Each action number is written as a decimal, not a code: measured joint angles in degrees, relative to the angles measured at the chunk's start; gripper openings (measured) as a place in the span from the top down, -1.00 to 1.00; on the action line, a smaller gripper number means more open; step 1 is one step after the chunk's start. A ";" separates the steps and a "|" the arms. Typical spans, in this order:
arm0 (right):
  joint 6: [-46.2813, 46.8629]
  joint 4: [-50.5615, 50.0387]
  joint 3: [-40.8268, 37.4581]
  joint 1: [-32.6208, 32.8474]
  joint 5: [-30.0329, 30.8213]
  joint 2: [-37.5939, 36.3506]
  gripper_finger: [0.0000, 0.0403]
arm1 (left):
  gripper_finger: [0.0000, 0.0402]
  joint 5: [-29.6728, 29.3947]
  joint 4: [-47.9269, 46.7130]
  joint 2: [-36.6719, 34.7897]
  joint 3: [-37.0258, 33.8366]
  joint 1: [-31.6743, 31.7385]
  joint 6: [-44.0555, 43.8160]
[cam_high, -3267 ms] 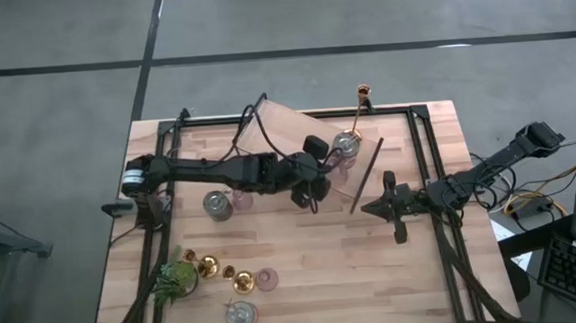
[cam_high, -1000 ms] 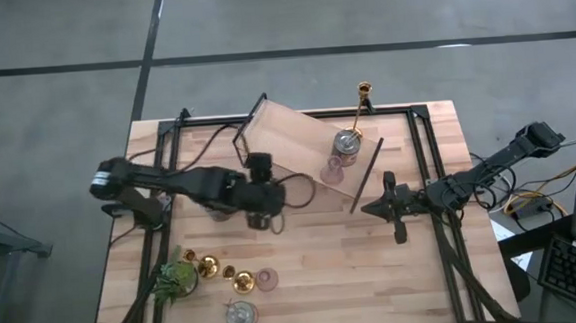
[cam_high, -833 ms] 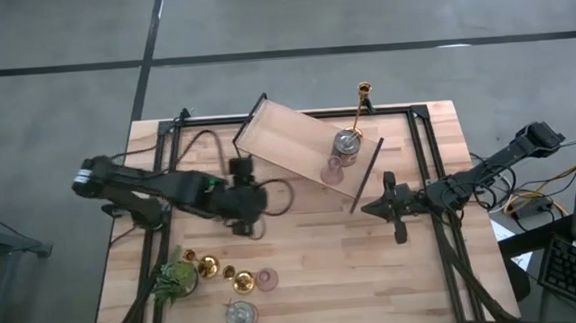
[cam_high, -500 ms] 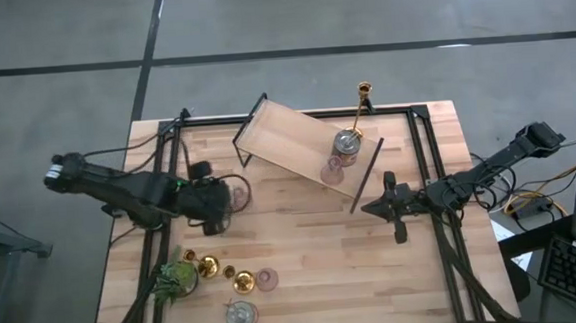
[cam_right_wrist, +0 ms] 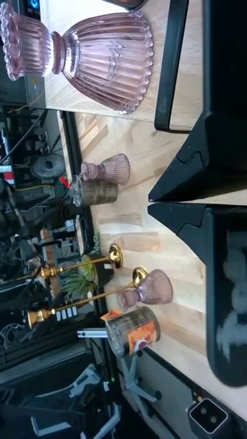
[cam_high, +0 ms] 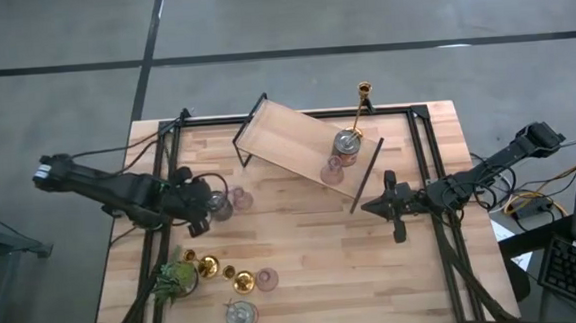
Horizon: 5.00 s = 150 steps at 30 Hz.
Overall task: Pick & Place candle stick holders
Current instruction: Put the right gold candle holder on the shelf aligned with the other gold candle holder
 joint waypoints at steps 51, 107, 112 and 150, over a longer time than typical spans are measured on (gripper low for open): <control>0.44 -0.37 0.00 0.02 1.38 0.04 0.96 | 0.12 18.40 57.92 -2.66 -17.75 -21.30 -1.03; 1.11 -0.39 -0.22 0.02 1.46 0.04 0.96 | 0.98 16.62 65.99 0.75 -17.81 -21.23 6.11; 1.11 -0.39 -0.24 0.00 1.46 0.04 0.96 | 0.88 17.09 65.92 0.52 -17.81 -21.26 5.35; 1.51 -0.39 -0.35 0.00 1.52 0.04 0.96 | -0.17 19.47 62.27 3.10 -17.59 -21.54 6.72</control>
